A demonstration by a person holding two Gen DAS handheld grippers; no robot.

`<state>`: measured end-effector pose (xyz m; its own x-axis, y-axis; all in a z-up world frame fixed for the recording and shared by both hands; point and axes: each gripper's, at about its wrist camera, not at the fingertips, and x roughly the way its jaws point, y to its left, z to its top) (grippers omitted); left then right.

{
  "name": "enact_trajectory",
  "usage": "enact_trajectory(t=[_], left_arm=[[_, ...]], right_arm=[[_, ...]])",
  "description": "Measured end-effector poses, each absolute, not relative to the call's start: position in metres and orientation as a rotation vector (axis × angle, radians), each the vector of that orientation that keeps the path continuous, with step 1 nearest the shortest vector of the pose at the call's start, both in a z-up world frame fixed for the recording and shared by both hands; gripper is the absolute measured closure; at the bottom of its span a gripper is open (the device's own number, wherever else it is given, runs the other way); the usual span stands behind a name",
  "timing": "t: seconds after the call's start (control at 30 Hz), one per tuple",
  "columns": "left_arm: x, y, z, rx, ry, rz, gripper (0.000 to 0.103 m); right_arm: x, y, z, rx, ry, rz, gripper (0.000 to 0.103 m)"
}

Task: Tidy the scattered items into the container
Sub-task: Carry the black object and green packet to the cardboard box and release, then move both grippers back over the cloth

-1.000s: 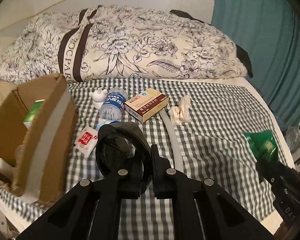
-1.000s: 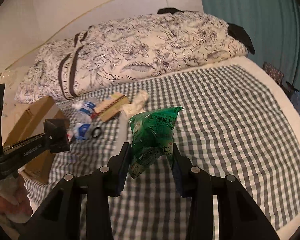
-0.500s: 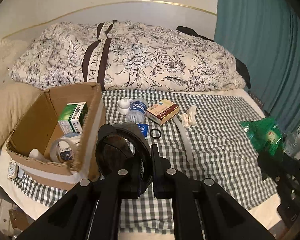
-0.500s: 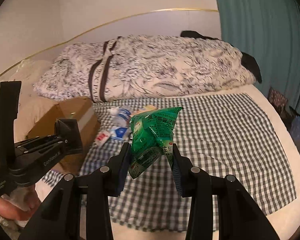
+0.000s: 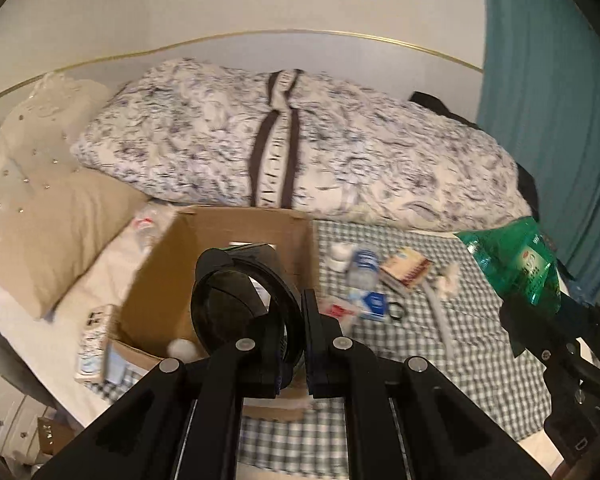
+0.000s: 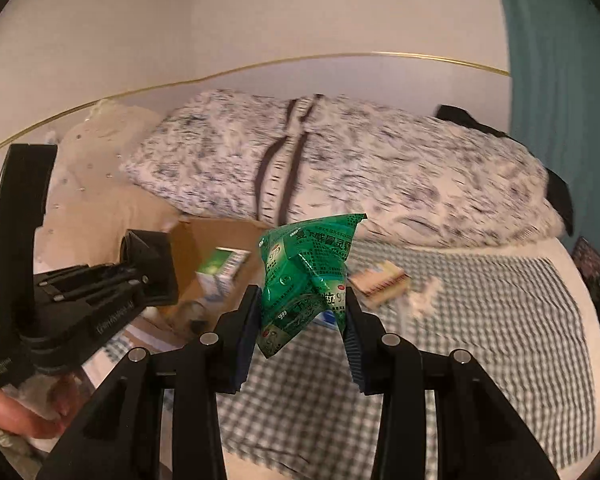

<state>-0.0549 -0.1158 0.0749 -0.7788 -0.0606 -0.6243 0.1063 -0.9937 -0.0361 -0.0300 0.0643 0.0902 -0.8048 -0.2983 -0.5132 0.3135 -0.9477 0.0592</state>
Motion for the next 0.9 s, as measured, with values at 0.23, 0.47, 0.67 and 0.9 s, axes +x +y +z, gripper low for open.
enact_trajectory(t=[0.23,0.47,0.67,0.9], left_arm=[[-0.075,-0.180,0.052,1.047,0.186,-2.777,0.095],[-0.104,-0.209,0.022,1.111,0.224,-2.718,0.095],[-0.126,-0.219,-0.004,1.162,0.244,-2.671,0.094],[-0.127,-0.220,-0.006,1.102,0.205,-2.656,0.016]], right_arm=[[-0.070,-0.008,0.081,0.804,0.067,-2.574,0.064],[-0.103,-0.055,0.051,0.884,0.141,-2.495,0.064],[-0.130,-0.074,0.024,0.931,0.175,-2.460,0.062],[-0.132,-0.071,0.019,0.837,0.268,-2.607,0.024]])
